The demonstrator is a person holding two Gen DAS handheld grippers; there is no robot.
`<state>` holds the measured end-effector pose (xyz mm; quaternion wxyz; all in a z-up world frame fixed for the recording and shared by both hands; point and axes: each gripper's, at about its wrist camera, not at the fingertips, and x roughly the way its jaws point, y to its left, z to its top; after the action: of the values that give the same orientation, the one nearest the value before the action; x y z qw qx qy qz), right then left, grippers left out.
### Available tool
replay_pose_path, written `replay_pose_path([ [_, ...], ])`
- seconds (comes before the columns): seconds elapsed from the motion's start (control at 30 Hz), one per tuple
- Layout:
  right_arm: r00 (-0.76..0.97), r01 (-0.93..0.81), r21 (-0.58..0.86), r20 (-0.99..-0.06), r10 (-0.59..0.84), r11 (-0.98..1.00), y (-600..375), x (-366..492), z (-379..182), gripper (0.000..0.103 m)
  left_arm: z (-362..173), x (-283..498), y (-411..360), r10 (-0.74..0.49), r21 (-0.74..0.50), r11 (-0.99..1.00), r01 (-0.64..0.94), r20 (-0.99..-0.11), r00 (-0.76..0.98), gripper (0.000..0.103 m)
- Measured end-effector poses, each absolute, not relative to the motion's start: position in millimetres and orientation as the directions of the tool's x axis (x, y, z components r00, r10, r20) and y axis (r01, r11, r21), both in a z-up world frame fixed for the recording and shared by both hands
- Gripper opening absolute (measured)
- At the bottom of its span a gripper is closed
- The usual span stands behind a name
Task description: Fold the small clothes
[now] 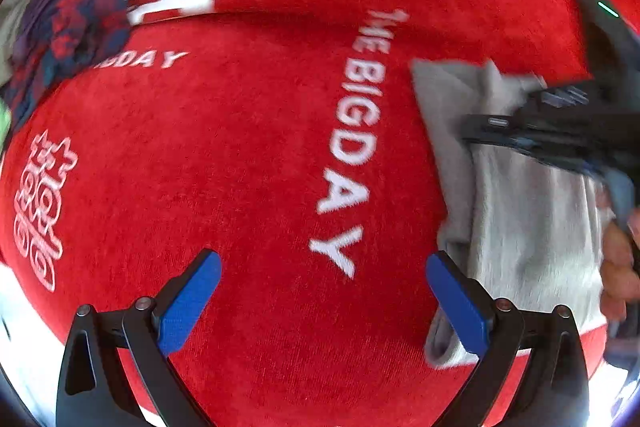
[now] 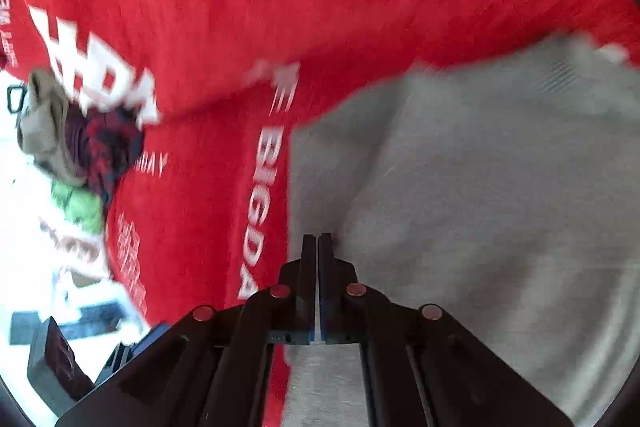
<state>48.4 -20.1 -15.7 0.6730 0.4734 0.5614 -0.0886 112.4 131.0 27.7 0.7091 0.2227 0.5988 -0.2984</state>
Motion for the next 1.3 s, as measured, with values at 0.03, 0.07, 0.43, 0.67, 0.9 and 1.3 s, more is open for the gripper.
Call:
replay_pose_path([
  [0.03, 0.334, 0.645, 0.537, -0.838, 0.432, 0.544, -13.8, 51.2, -21.2, 0.001, 25.7, 108.9, 130.7, -0.161, -0.059, 0.708, 0.704, -0.984, 0.078, 0.103],
  [0.07, 0.330, 0.638, 0.528, -0.845, 0.420, 0.561, -9.5, 52.5, -20.3, 0.001, 24.5, 104.9, 131.0, -0.174, -0.092, 0.695, 0.713, -0.984, 0.043, 0.103],
  [0.43, 0.341, 0.675, 0.412, -0.910, 0.237, 0.612, -42.3, 13.4, 27.3, 0.002, -1.4, 67.4, 108.9, -0.235, -0.327, 0.628, 0.706, -0.945, -0.229, 0.046],
  [0.67, 0.313, 0.690, 0.388, -0.921, 0.231, 0.611, -47.4, 38.0, -10.8, 0.002, 0.7, 60.1, 109.6, -0.228, -0.264, 0.589, 0.764, -0.961, -0.156, 0.044],
  [0.9, 0.313, 0.626, 0.429, -0.903, 0.293, 0.652, -42.2, 31.2, 3.2, 0.002, 9.5, 66.7, 118.2, -0.217, -0.255, 0.637, 0.727, -0.965, -0.149, 0.044],
  [1.3, 0.334, 0.656, 0.465, -0.885, 0.323, 0.594, -20.3, -39.9, 30.6, 0.002, 29.4, 65.7, 110.9, -0.166, -0.160, 0.692, 0.704, -0.984, -0.061, 0.074],
])
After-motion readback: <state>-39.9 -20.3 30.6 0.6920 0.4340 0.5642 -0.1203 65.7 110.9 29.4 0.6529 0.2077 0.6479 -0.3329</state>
